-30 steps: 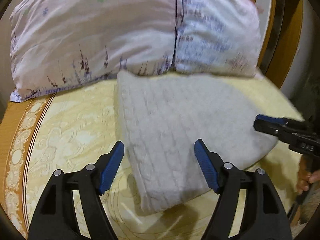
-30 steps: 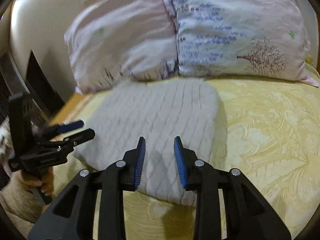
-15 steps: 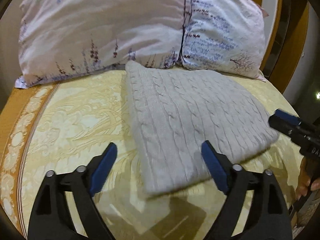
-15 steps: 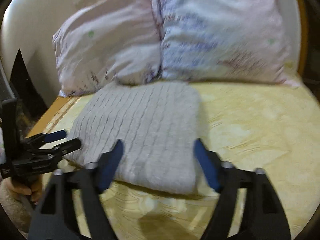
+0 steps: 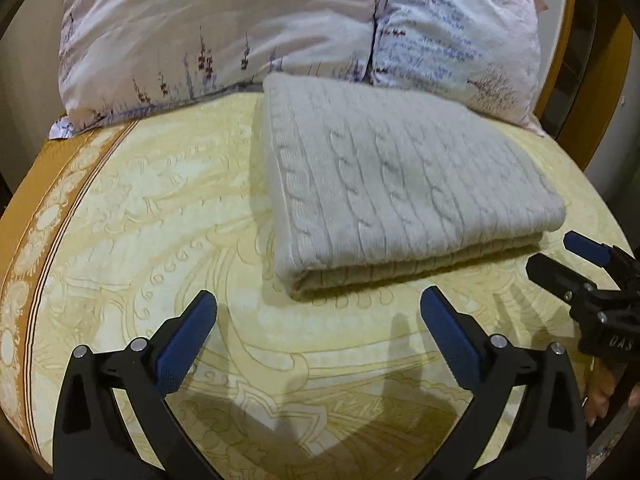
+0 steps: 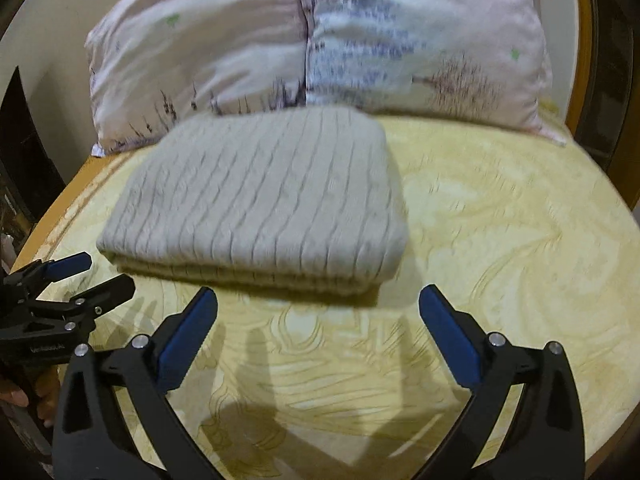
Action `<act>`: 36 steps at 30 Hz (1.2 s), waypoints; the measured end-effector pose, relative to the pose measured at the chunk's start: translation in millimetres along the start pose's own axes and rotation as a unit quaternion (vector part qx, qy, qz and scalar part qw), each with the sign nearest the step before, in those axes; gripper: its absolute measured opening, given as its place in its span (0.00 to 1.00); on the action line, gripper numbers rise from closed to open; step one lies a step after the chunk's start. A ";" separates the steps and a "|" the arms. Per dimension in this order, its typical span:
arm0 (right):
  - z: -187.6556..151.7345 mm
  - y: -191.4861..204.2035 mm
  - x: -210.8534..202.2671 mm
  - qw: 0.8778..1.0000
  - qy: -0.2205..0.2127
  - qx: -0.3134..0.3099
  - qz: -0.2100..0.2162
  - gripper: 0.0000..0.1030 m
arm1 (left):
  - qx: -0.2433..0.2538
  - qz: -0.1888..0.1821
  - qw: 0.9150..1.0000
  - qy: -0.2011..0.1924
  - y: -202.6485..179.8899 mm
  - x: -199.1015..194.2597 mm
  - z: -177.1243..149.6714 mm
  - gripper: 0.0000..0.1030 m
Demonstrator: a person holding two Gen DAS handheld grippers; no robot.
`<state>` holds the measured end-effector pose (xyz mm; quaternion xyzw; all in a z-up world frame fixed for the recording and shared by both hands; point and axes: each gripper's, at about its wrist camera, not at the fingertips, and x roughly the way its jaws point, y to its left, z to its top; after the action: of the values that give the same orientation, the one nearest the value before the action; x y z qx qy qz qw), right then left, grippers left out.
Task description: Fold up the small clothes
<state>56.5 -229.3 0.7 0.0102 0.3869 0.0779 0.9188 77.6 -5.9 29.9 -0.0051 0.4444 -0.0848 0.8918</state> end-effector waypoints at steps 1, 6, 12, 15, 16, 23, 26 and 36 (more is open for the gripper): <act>-0.9 1.2 1.4 1.000 0.003 -0.001 -0.004 0.98 | 0.001 0.002 1.000 0.005 -0.9 2.2 -0.4 0.99; -3.3 9.6 8.2 0.999 0.015 -0.017 -0.029 0.98 | 0.005 0.016 1.000 0.023 -6.2 8.5 -0.4 0.99; -5.1 10.3 18.5 0.998 0.038 -0.019 -0.039 0.98 | 0.017 0.036 0.999 0.031 -12.0 10.6 0.0 0.99; -5.3 10.9 18.8 0.998 0.038 -0.022 -0.044 0.98 | 0.017 0.036 0.999 0.031 -10.5 10.5 -0.5 0.99; -5.4 10.8 18.9 0.998 0.038 -0.022 -0.044 0.98 | 0.018 0.036 0.999 0.031 -10.3 10.2 -0.9 0.99; -4.6 9.2 19.0 0.998 0.038 -0.023 -0.043 0.98 | 0.020 0.033 0.999 0.031 -10.5 11.3 0.4 0.99; -4.2 8.5 18.8 0.998 0.037 -0.023 -0.043 0.98 | 0.020 0.033 0.999 0.031 -10.5 11.5 0.5 0.99; -2.8 7.3 18.5 0.998 0.038 -0.025 -0.041 0.98 | 0.020 0.033 0.999 0.030 -10.4 11.8 0.2 0.99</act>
<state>66.3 -219.4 -13.9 -0.0318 0.4191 0.0498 0.9060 83.2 -18.0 21.6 0.0300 0.4693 -0.0639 0.8802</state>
